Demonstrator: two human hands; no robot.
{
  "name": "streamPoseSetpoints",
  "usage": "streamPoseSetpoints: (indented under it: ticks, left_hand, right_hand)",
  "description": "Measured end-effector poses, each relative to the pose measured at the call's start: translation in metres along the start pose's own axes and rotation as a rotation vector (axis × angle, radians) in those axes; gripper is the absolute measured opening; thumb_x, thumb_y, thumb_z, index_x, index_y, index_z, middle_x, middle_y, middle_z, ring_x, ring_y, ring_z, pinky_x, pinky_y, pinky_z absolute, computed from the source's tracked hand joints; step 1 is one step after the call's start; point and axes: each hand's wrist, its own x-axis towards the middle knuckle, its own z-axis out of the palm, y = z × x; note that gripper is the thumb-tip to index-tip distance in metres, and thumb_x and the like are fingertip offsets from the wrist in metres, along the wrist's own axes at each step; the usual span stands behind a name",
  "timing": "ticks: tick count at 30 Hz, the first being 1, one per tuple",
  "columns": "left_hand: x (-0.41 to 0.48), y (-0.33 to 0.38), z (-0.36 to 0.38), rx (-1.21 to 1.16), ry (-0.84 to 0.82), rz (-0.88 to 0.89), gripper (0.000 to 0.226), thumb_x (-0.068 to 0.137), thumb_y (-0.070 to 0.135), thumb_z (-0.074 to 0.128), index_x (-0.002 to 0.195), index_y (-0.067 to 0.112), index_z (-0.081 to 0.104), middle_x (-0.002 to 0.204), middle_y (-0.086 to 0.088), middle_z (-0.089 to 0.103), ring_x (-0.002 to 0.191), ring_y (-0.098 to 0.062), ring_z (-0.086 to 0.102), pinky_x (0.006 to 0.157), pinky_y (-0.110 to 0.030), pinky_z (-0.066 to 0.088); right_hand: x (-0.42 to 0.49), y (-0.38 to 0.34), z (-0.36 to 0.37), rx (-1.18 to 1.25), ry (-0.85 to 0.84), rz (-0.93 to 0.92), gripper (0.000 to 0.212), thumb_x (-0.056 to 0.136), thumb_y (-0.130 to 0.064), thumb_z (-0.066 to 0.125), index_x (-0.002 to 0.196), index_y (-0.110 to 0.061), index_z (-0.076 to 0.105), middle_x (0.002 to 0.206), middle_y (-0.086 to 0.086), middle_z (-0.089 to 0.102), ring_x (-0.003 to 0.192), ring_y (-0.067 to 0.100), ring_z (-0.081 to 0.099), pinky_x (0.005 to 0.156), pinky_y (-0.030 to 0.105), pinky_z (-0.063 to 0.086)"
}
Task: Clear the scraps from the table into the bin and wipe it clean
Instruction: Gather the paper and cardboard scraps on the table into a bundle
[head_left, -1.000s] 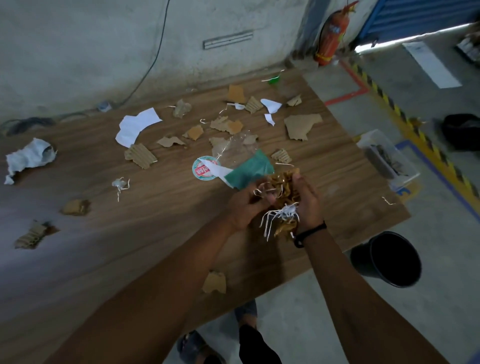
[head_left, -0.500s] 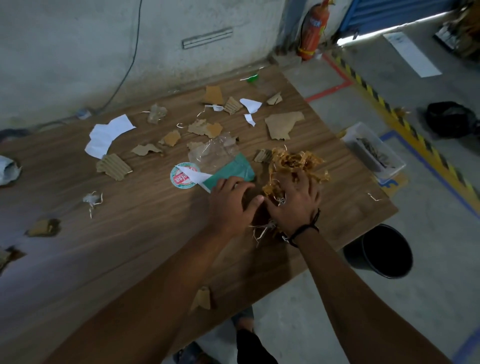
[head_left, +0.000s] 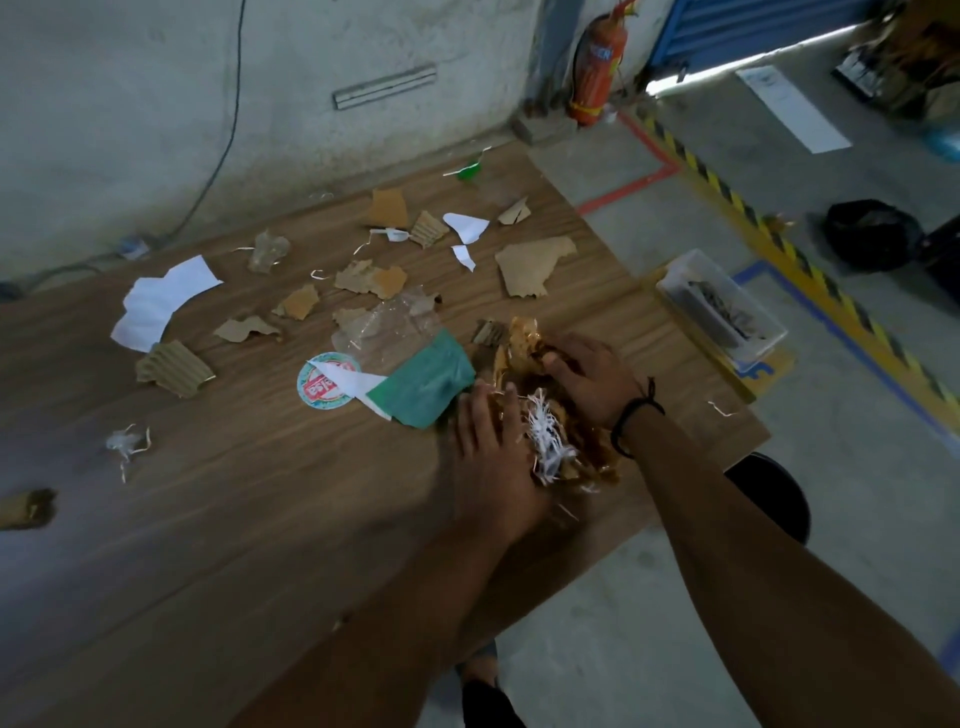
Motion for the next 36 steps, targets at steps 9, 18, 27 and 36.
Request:
streamPoseSetpoints:
  ticks: [9,18,27,36]
  left_hand:
    - [0.033,-0.015,-0.019,-0.201,0.109,0.044,0.084,0.083,0.050,0.044,0.151,0.018,0.007,0.157,-0.009,0.022,0.143,-0.025,0.021,0.117,-0.044,0.021]
    - [0.002,-0.053,-0.040,-0.038,0.221,0.100,0.067,0.069,0.012,0.073,0.130,0.011,0.047,0.122,-0.011,0.060,0.114,-0.029,0.052,0.102,-0.040,0.034]
    - [-0.031,-0.176,-0.105,-0.164,0.240,0.093,0.066,0.066,0.062,0.062,0.123,0.028,0.055,0.131,-0.004,0.049,0.117,-0.030,0.051,0.100,-0.041,0.040]
    - [0.020,-0.221,-0.124,-0.255,0.110,0.136,0.072,0.058,0.065,0.070,0.124,0.045,0.051,0.159,-0.008,0.010,0.144,-0.039,0.013,0.109,-0.064,0.022]
  right_hand:
    - [-0.054,-0.040,0.043,0.397,-0.038,-0.157,0.040,0.094,-0.051,0.042,0.119,-0.026,0.062,0.127,-0.010,0.055,0.110,0.008,0.054,0.093,0.031,0.046]
    - [-0.062,-0.070,0.041,0.636,-0.018,-0.125,0.035,0.076,-0.063,0.060,0.097,-0.034,0.060,0.094,-0.006,0.069,0.092,0.009,0.064,0.081,0.028,0.052]
    - [0.026,-0.112,0.033,0.286,0.150,-0.086,0.056,0.086,-0.051,0.061,0.131,-0.020,0.050,0.134,0.009,0.051,0.123,0.023,0.046,0.098,0.033,0.041]
    - [0.046,-0.169,0.094,0.153,-0.252,-0.274,0.045,0.097,-0.035,0.046,0.140,-0.025,0.043,0.151,0.003,0.037,0.138,0.022,0.031,0.110,0.032,0.026]
